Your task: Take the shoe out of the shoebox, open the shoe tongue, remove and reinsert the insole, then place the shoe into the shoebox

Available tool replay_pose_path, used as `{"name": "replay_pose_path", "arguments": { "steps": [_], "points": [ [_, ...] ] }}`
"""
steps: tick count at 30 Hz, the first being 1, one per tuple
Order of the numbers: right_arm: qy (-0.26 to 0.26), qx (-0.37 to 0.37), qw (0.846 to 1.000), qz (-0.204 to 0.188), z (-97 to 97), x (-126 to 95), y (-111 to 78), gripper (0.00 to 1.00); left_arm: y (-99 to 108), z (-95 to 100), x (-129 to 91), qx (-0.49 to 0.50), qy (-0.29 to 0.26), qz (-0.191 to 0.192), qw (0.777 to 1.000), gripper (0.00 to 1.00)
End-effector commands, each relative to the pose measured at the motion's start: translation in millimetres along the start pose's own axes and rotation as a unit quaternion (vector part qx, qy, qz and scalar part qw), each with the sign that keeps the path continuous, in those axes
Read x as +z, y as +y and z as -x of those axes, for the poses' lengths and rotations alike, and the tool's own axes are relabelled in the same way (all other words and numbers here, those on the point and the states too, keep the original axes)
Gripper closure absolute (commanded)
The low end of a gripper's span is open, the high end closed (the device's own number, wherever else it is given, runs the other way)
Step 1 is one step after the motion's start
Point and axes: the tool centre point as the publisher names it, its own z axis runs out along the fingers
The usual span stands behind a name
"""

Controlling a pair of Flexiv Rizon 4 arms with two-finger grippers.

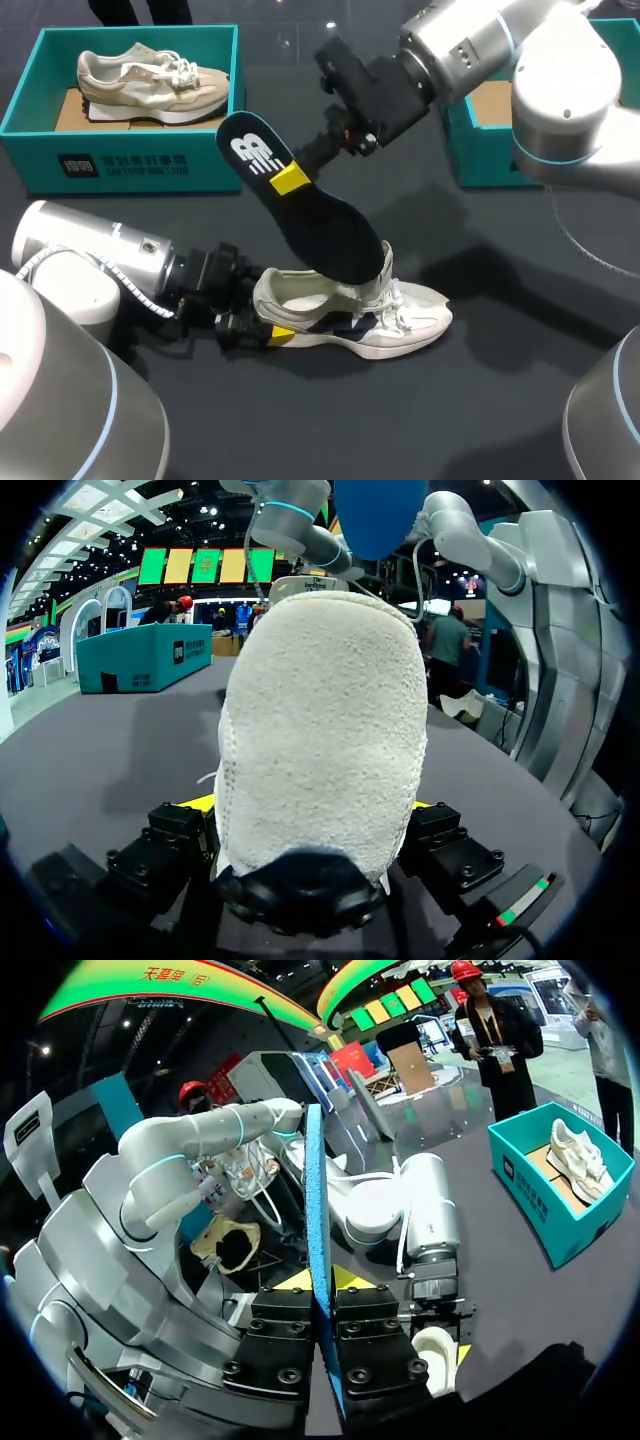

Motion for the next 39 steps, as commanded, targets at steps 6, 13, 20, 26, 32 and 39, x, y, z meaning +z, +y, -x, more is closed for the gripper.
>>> {"name": "replay_pose_path", "arguments": {
  "steps": [6, 13, 20, 26, 32, 39],
  "points": [
    [-0.003, 0.044, 0.996, 0.083, -65.3, -56.8, -8.0, 1.00, 1.5, 1.4, 0.3, -0.001, 0.000, 0.001, 1.000, 1.00],
    [-0.003, 0.044, 0.996, 0.083, -65.3, -56.8, -8.0, 1.00, 1.5, 1.4, 0.3, -0.001, 0.000, 0.001, 1.000, 1.00],
    [-0.009, 0.044, 0.995, 0.086, -68.1, -61.3, -10.9, 1.00, 1.5, 1.4, 0.3, -0.001, 0.000, 0.001, 1.000, 1.00],
    [-0.023, 0.043, 0.989, 0.143, -89.0, -83.4, -24.6, 1.00, 1.5, 1.4, 0.3, -0.001, 0.000, 0.001, 1.000, 1.00],
    [-0.052, 0.091, 0.980, 0.167, -102.2, -88.7, -34.1, 1.00, 1.5, 1.4, 0.3, -0.001, 0.000, 0.001, 1.000, 1.00],
    [-0.052, 0.091, 0.980, 0.167, -102.2, -88.7, -34.1, 1.00, 1.5, 1.4, 0.3, -0.001, 0.000, 0.001, 1.000, 1.00]
  ]
}}
